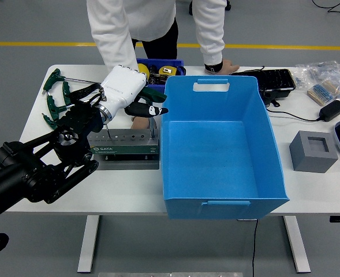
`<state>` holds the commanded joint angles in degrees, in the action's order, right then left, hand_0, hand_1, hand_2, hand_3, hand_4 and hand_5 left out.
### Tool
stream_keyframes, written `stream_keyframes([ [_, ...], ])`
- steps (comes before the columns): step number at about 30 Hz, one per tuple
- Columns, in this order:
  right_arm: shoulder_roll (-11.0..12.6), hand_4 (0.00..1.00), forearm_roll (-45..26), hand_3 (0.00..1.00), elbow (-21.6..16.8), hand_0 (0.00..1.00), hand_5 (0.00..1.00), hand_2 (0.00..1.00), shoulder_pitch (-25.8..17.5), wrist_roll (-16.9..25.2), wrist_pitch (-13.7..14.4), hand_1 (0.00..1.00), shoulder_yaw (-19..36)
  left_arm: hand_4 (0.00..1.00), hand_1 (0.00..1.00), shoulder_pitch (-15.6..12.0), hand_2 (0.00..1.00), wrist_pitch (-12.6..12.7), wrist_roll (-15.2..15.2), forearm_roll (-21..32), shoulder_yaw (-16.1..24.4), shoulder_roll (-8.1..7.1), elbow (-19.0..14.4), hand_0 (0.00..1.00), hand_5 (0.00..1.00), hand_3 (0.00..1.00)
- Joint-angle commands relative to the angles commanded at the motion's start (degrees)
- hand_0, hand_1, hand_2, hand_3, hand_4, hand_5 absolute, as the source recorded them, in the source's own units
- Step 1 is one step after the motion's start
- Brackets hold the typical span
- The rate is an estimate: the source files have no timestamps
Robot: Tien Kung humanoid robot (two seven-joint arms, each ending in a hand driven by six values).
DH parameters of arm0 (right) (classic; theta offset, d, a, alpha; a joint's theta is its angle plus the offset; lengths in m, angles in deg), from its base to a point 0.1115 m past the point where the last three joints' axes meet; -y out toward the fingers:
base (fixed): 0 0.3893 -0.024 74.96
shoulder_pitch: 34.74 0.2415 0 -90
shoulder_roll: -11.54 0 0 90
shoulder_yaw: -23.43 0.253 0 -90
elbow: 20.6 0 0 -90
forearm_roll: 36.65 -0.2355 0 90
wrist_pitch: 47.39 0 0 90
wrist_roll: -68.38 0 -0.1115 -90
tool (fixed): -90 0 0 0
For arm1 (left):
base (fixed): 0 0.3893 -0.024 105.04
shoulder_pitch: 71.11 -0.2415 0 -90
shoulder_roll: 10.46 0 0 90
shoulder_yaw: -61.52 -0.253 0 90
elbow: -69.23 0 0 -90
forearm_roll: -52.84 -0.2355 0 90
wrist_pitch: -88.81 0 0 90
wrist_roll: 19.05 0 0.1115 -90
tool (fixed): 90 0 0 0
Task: Lift tool from toolbox,place it in box,lift tool from toolbox,place it in box
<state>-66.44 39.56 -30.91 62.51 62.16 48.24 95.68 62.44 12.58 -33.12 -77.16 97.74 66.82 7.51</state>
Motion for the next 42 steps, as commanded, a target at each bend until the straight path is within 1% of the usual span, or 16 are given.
stream_keyframes([
  [4, -0.02, 0.998, -0.08, 0.805, 0.0, 0.859, 0.853, 0.774, 0.03, 0.0, 0.02, 0.771, -0.04, 0.998, 0.002, 0.09, 0.002, 0.35, 0.25, 0.0, -0.1, -0.34, -0.52, 0.193, 0.861, 0.007],
  [5, -0.03, 0.998, -0.13, 0.805, 0.0, 0.859, 0.853, 0.774, 0.02, 0.0, 0.01, 0.771, -0.08, 0.998, 0.002, 0.11, 0.002, 0.4, 0.28, 0.0, -0.11, -0.47, -0.8, 0.19, 0.836, 0.002],
  [7, -0.03, 0.998, -0.14, 0.805, 0.0, 0.859, 0.853, 0.774, 0.01, 0.0, 0.02, 0.771, -0.08, 0.998, 0.002, 0.12, 0.002, 0.49, 0.22, 0.0, -0.09, -0.69, -1.2, 0.19, 0.836, 0.002],
  [10, -0.01, 0.998, -0.14, 0.805, 0.0, 0.859, 0.853, 0.774, 0.03, 0.0, 0.02, 0.771, -0.03, 0.998, 0.002, 0.18, 0.002, 0.23, -0.03, 0.0, -0.12, -1.1, -2.04, 0.19, 0.836, 0.002],
  [11, -0.01, 0.998, -0.14, 0.804, 0.0, 0.858, 0.853, 0.773, 0.03, 0.01, 0.02, 0.771, -0.03, 0.844, 0.002, 0.18, 0.002, 0.13, -0.09, 0.0, -0.12, -1.22, -2.27, 0.188, 0.716, 0.002],
  [15, -0.03, 0.998, -0.08, 0.804, 0.0, 0.858, 0.853, 0.773, 0.06, 0.03, 0.01, 0.771, 0.05, 0.844, 0.002, 0.16, 0.002, -0.19, -0.39, 0.0, -0.09, -1.91, -3.69, 0.188, 0.716, 0.002],
  [16, -0.04, 0.998, -0.16, 0.804, 0.0, 0.858, 0.853, 0.773, 0.07, 0.05, 0.0, 0.771, 0.0, 0.844, 0.002, 0.18, 0.002, -0.6, -0.62, 0.0, -0.04, -2.11, -4.2, 0.188, 0.716, 0.002],
  [17, -0.06, 0.998, -0.2, 0.803, 0.0, 0.856, 0.853, 0.773, 0.06, 0.07, -0.01, 0.771, -0.03, 0.784, 0.002, 0.21, 0.002, -1.16, -0.93, 0.0, 0.03, -2.27, -4.7, 0.187, 0.676, 0.002],
  [22, -0.07, 0.998, -0.32, 0.803, 0.0, 0.856, 0.853, 0.773, 0.05, 0.08, -0.01, 0.771, -0.09, 0.784, 0.002, 0.51, 0.002, -3.19, -2.33, 0.55, 0.42, -3.33, -7.6, 0.187, 0.676, 0.002],
  [23, -0.05, 0.998, -0.31, 0.804, 0.0, 0.856, 0.853, 0.774, 0.05, 0.07, -0.01, 0.771, -0.08, 0.744, 0.002, 0.69, 0.002, -3.55, -2.52, 0.67, 0.63, -3.75, -8.65, 0.189, 0.65, 0.002],
  [26, 0.02, 0.998, -0.38, 0.804, 0.0, 0.856, 0.853, 0.774, 0.08, 0.05, 0.02, 0.771, -0.08, 0.744, 0.002, 1.23, 0.002, -4.55, -2.82, 0.91, 0.97, -4.61, -10.72, 0.189, 0.65, 0.002],
  [31, 0.07, 0.998, -0.42, 0.804, 0.0, 0.856, 0.853, 0.774, 0.08, 0.03, 0.04, 0.771, -0.05, 0.72, 0.002, 3.33, 0.002, -7.97, -3.18, 1.59, 1.48, -6.96, -15.36, 0.192, 0.629, 0.002],
  [34, 0.05, 0.998, -0.39, 0.804, 0.0, 0.856, 0.853, 0.774, 0.06, 0.05, 0.03, 0.771, 0.0, 0.72, 0.002, 4.55, 0.002, -9.25, -3.36, 2.65, 1.84, -8.1, -17.32, 0.192, 0.629, 0.002],
  [35, 0.05, 0.998, -0.38, 0.804, 0.0, 0.854, 0.852, 0.773, 0.06, 0.06, 0.02, 0.771, 0.01, 0.707, 0.002, 4.89, 0.002, -9.49, -3.34, 2.88, 1.88, -8.39, -17.78, 0.194, 0.612, 0.002],
  [39, 0.05, 0.998, -0.21, 0.804, 0.0, 0.854, 0.852, 0.773, 0.04, 0.07, -0.02, 0.771, 0.17, 0.707, 0.002, 6.18, 0.002, -10.35, -3.35, 5.5, 1.42, -9.17, -18.55, 0.194, 0.612, 0.002],
  [42, 0.07, 0.998, -0.19, 0.802, 0.0, 0.854, 0.851, 0.774, 0.04, 0.1, -0.04, 0.771, 0.21, 0.695, 0.002, 6.71, 0.002, -10.63, -3.32, 6.62, 0.91, -9.24, -18.47, 0.194, 0.596, 0.002],
])
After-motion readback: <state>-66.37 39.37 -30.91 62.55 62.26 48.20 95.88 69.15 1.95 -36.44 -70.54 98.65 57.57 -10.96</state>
